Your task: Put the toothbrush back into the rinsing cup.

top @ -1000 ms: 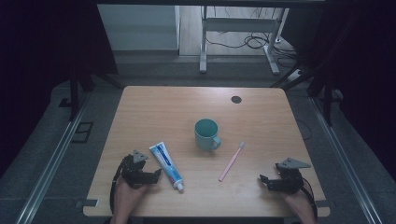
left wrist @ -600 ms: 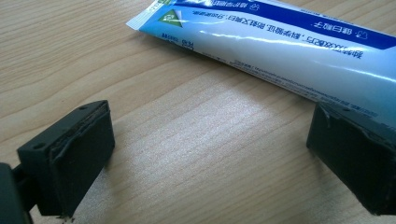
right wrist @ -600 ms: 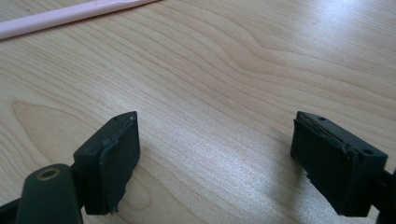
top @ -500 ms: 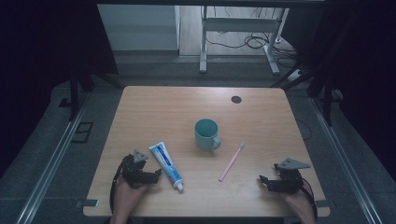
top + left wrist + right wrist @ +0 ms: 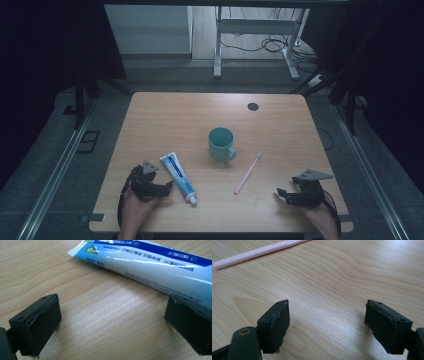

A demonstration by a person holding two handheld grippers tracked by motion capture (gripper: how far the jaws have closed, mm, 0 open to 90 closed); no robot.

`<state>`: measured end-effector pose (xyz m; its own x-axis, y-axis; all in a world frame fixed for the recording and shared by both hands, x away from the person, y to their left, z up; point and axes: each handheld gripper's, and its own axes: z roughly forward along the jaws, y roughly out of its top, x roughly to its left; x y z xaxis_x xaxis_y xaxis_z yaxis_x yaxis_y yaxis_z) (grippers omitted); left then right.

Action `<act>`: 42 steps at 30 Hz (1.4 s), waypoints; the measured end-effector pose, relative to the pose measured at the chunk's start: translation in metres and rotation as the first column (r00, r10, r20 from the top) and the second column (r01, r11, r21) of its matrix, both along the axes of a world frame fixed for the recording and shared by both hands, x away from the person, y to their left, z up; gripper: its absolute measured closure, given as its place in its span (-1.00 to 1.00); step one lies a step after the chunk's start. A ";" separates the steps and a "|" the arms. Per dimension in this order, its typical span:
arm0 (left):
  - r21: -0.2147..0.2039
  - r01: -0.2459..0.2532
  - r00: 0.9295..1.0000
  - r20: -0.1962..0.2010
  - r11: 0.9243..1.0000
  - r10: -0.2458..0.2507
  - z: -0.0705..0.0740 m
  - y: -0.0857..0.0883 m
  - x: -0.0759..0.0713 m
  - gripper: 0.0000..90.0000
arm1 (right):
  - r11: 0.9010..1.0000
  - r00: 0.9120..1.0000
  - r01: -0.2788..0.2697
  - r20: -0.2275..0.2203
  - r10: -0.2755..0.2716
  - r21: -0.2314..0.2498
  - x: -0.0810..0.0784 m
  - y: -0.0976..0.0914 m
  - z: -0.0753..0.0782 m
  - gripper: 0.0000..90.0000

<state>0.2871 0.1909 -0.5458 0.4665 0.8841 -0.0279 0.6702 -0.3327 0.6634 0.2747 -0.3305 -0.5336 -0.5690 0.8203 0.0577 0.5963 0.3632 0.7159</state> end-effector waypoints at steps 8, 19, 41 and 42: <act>-0.001 0.000 1.000 0.000 1.000 0.000 0.000 0.000 0.000 -0.98 | 1.000 1.000 0.005 -0.016 -0.005 0.004 -0.001 0.002 0.006 -0.62; 0.000 0.000 1.000 0.000 1.000 0.000 0.000 0.000 0.000 -0.98 | 0.999 0.999 -0.043 -0.001 0.043 0.012 -0.002 0.004 0.016 -0.01; 0.000 0.001 1.000 0.000 1.000 -0.001 0.000 0.000 0.000 -0.98 | 0.984 0.984 -0.174 -0.033 0.175 0.030 0.002 0.023 0.022 0.96; 0.000 0.001 1.000 0.000 1.000 -0.001 0.000 0.000 0.000 -0.98 | 0.984 0.983 -0.176 -0.036 0.177 0.034 0.002 0.024 0.022 0.98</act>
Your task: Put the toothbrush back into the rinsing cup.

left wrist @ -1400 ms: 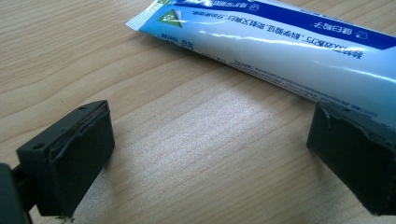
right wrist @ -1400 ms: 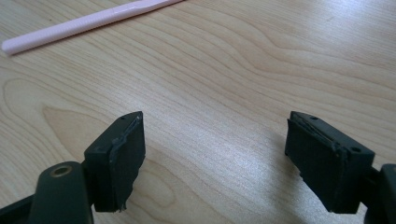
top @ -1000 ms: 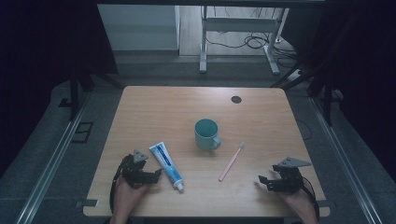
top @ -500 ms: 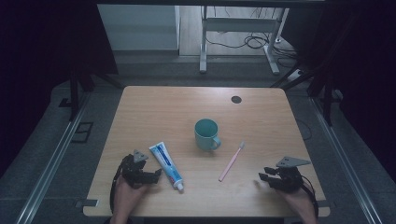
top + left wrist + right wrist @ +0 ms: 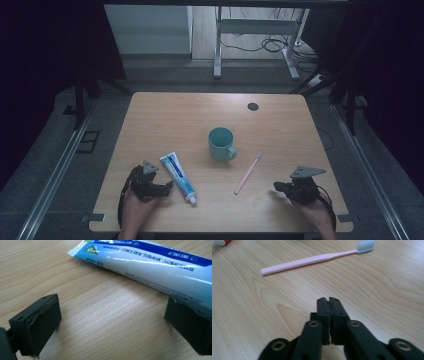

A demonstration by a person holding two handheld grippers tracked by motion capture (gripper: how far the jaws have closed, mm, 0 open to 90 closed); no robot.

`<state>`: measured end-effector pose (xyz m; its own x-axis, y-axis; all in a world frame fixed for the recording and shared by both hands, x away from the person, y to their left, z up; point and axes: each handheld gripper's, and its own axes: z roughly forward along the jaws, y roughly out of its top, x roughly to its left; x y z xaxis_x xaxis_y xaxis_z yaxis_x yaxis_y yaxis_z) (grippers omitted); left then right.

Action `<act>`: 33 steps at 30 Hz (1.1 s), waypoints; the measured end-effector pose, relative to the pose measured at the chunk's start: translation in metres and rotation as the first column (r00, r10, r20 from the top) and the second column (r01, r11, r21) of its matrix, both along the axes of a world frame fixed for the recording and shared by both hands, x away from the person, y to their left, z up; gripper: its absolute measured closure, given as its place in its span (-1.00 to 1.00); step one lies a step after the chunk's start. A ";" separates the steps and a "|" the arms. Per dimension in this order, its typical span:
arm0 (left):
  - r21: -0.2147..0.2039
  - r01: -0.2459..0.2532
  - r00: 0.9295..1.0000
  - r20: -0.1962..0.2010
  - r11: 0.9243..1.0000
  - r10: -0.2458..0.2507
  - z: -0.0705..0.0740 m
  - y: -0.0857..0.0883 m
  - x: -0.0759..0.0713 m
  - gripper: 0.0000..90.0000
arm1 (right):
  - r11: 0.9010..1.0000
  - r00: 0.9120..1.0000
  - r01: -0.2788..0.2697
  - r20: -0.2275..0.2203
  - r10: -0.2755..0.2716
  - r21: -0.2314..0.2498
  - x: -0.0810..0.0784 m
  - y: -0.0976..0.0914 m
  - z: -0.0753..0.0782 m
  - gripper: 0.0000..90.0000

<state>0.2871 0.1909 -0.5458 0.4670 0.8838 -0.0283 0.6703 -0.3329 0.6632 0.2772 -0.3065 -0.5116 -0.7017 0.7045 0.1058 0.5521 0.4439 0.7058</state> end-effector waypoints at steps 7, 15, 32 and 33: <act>-0.001 -0.006 1.000 0.001 1.000 0.006 0.000 -0.001 0.000 -0.98 | 0.999 1.000 -0.030 -0.001 0.030 0.011 0.003 0.010 0.002 0.98; -0.001 -0.006 1.000 0.001 1.000 0.006 0.000 -0.001 0.000 -0.98 | 0.998 0.998 -0.063 -0.005 0.063 0.008 0.007 0.022 0.001 0.97; 0.000 -0.006 1.000 0.001 1.000 0.006 0.000 -0.001 0.000 -0.98 | 0.995 0.995 -0.093 -0.019 0.094 0.032 0.018 0.044 0.002 0.95; 0.000 -0.006 1.000 0.001 1.000 0.006 0.000 -0.001 0.000 -0.98 | 0.994 0.995 -0.099 -0.020 0.100 0.038 0.019 0.046 0.002 0.95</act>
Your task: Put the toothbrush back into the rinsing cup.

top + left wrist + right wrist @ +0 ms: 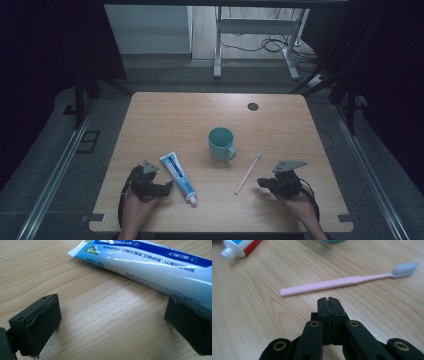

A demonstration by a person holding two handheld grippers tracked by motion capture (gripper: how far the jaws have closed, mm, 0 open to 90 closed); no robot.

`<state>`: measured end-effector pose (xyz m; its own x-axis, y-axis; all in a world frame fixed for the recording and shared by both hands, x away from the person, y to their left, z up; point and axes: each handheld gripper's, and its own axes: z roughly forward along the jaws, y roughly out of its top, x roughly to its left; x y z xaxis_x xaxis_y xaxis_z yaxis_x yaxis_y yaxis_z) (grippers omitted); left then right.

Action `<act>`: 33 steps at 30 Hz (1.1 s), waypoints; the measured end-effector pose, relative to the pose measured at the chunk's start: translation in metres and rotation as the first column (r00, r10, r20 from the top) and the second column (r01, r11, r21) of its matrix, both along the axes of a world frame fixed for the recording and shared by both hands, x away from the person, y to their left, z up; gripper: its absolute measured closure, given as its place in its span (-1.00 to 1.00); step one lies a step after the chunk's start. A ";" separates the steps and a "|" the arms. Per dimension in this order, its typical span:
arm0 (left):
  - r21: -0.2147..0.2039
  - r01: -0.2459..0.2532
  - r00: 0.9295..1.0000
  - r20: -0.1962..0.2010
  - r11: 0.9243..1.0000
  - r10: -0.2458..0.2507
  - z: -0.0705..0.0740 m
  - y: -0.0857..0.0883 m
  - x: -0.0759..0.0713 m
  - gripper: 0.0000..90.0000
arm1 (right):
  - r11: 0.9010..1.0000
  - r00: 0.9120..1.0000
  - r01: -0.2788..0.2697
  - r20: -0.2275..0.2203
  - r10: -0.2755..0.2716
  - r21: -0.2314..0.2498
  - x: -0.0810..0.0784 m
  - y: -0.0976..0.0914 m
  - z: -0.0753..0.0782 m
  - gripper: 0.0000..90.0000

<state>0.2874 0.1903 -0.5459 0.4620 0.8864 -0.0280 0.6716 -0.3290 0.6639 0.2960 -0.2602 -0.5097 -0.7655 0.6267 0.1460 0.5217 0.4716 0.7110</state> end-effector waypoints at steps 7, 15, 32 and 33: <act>-0.001 0.000 1.000 0.000 1.000 0.000 0.000 0.000 0.000 -0.98 | 1.000 1.000 -0.023 -0.008 0.023 0.005 0.005 0.015 -0.002 0.93; -0.001 0.000 1.000 0.000 1.000 0.000 0.000 0.000 0.000 -0.98 | 0.999 0.999 -0.033 -0.004 0.033 0.006 0.010 0.026 -0.002 0.91; -0.001 0.000 1.000 0.000 1.000 0.000 0.000 0.000 0.000 -0.98 | 0.997 0.998 -0.070 -0.004 0.070 -0.015 0.019 0.052 -0.007 0.90; -0.001 0.000 1.000 0.000 1.000 0.000 0.000 0.000 0.000 -0.98 | 0.997 0.997 -0.071 -0.004 0.071 -0.017 0.019 0.053 -0.007 0.90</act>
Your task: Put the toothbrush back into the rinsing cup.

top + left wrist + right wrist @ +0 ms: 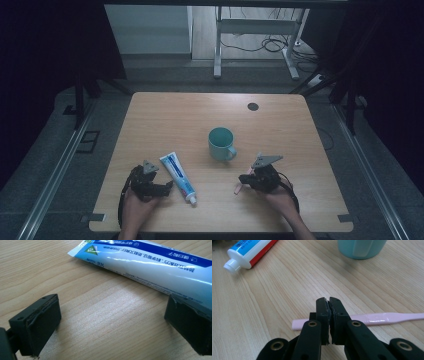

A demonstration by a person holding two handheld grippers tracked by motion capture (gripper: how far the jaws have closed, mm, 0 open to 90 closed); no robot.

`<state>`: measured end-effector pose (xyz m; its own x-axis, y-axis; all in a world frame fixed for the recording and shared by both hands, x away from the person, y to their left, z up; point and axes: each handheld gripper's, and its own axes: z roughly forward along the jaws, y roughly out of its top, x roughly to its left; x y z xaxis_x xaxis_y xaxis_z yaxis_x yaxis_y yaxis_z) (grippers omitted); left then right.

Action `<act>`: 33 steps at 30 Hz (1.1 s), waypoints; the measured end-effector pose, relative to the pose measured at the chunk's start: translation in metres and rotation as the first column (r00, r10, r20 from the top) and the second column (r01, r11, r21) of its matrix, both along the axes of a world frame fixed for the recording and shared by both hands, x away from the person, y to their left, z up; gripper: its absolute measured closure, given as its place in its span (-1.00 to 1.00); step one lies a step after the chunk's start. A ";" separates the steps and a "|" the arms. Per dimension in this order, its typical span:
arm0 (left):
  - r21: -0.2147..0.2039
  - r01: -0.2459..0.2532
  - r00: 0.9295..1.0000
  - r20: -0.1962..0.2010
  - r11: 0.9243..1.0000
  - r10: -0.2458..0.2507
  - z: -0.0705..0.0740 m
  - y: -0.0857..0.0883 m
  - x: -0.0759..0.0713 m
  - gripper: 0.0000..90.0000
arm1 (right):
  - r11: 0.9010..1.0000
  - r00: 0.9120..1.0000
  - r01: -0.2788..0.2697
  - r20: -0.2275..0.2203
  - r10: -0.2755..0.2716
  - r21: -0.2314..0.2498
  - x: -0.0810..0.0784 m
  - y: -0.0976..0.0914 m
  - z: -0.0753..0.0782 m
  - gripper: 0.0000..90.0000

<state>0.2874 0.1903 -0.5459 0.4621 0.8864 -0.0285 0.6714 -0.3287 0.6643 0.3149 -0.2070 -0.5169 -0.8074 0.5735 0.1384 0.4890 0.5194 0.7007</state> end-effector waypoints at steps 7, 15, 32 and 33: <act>0.000 0.000 1.000 0.000 1.000 0.000 0.000 0.000 0.000 -0.98 | 1.000 1.000 -0.013 0.004 0.013 -0.003 0.001 0.008 -0.001 0.89; 0.000 0.000 1.000 0.000 1.000 0.000 0.000 0.000 0.000 -0.98 | 0.999 1.000 -0.029 -0.004 0.028 -0.019 0.002 0.016 -0.006 0.88; 0.000 0.000 1.000 0.000 1.000 0.000 0.000 0.000 0.000 -0.98 | 0.998 0.999 -0.030 -0.037 0.028 -0.051 -0.003 0.004 -0.012 0.86; 0.000 0.000 1.000 0.000 1.000 0.000 0.000 0.000 0.000 -0.98 | 0.998 0.999 -0.033 -0.035 0.031 -0.051 -0.003 0.003 -0.012 0.85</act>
